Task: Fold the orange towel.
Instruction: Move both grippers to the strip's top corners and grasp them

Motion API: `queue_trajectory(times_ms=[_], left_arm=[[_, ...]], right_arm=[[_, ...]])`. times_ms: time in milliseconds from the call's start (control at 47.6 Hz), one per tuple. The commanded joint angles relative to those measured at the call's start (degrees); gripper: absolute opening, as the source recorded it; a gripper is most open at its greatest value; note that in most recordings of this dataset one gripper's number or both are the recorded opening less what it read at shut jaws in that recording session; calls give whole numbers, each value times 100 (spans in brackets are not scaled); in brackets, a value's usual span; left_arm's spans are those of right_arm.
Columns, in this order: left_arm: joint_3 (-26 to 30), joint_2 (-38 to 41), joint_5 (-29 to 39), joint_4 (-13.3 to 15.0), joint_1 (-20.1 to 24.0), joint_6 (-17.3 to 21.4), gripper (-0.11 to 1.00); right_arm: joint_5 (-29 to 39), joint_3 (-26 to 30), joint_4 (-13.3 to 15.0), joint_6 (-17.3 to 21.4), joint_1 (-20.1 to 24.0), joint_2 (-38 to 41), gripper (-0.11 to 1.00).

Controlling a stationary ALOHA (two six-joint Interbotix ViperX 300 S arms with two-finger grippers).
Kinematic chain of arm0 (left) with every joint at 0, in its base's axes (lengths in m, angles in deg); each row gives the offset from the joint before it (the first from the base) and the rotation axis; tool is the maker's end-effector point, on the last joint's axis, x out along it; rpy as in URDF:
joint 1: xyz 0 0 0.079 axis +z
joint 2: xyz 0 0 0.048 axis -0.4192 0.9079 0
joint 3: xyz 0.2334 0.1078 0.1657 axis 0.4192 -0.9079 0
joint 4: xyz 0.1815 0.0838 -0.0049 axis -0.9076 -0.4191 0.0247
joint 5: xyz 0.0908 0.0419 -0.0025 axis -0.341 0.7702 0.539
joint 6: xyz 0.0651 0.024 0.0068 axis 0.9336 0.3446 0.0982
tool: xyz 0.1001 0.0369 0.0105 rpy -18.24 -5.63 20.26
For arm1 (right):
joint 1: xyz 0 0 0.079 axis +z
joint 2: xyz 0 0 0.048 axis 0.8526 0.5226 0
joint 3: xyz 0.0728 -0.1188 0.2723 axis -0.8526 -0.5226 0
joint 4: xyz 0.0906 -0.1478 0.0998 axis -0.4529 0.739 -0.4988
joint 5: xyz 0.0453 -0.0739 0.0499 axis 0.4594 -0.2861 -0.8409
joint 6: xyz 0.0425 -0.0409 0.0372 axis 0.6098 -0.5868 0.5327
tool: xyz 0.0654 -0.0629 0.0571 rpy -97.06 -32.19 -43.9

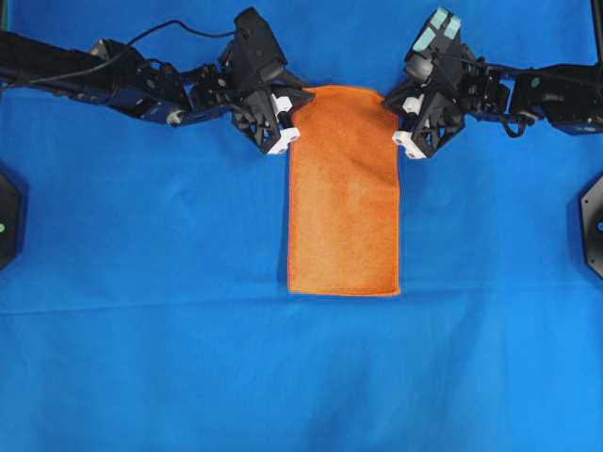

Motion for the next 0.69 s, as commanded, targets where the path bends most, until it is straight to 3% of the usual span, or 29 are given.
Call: queue_trajectory(times_ms=[0, 420, 672], left_arm=[[26, -44, 44, 9, -9, 62, 9], [35, -281, 158, 0, -149, 167, 7], [44, -853, 290, 0, -105, 650, 6]], right_arm=[[-35, 9, -9, 18, 44, -70, 4], [62, 114, -9, -26, -44, -369, 4], [448, 105, 9, -44, -88, -967, 4]])
